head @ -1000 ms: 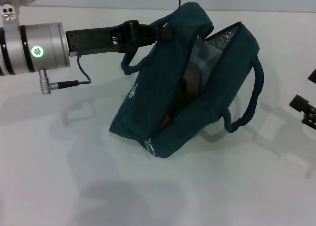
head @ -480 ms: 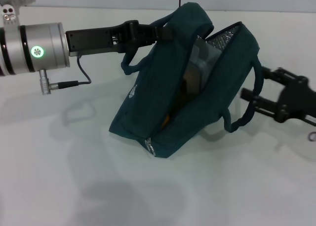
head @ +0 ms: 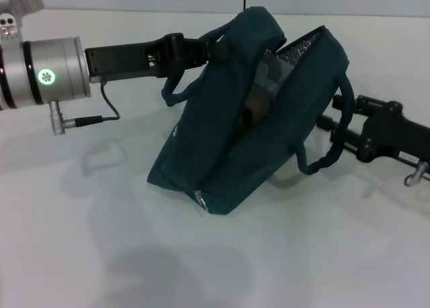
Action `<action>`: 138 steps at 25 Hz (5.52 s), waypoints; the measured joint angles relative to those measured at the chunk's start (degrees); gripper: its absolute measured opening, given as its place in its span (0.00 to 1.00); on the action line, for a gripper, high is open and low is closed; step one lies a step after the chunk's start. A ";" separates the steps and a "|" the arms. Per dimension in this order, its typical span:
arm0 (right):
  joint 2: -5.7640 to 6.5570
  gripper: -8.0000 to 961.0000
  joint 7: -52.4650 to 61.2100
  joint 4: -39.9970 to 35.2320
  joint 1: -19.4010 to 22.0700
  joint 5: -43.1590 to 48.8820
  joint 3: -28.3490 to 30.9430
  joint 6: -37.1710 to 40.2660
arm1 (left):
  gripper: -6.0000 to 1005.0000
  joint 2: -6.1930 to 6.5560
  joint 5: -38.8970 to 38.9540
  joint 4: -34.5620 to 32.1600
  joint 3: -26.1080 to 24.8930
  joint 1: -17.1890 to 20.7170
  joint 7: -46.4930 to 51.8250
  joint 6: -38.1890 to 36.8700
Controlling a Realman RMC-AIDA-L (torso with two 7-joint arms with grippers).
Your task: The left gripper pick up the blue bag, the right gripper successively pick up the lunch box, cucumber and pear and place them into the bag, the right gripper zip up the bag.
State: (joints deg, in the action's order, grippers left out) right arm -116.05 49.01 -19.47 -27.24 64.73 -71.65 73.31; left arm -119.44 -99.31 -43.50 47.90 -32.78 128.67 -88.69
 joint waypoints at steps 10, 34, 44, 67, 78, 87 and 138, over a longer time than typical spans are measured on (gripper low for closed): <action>0.34 0.32 -8.23 0.38 7.48 -17.79 0.18 13.73 | 0.07 0.01 0.00 0.00 0.09 0.78 -0.55 0.01; 0.09 0.03 5.23 2.42 1.98 -6.80 -5.60 7.82 | 0.07 -0.05 1.31 0.04 0.10 1.69 -1.12 -0.69; -0.14 0.03 8.15 2.40 0.78 -13.42 -6.21 -1.75 | 0.07 -0.09 1.41 0.10 0.08 1.79 -1.21 -1.38; -0.01 0.03 -9.17 2.77 3.93 -32.58 -6.18 15.74 | 0.07 0.09 2.25 6.75 0.09 4.87 -2.91 -5.60; 0.68 0.04 -3.59 3.01 3.48 -32.18 -16.34 10.56 | 0.07 0.16 2.10 9.49 -0.18 4.95 -5.69 -5.66; 3.13 0.06 2.53 2.80 5.45 -28.89 -18.17 19.11 | 0.07 0.16 1.98 9.49 -0.28 4.96 -7.12 -5.58; 2.79 0.59 14.91 2.40 -1.83 7.39 -17.99 14.29 | 0.07 0.00 2.74 10.28 -1.23 4.65 -9.75 -3.76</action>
State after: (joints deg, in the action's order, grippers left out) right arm -113.26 63.92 -17.06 -29.07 72.13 -89.64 87.59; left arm -119.44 -96.57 -33.22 46.67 -28.12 118.92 -92.46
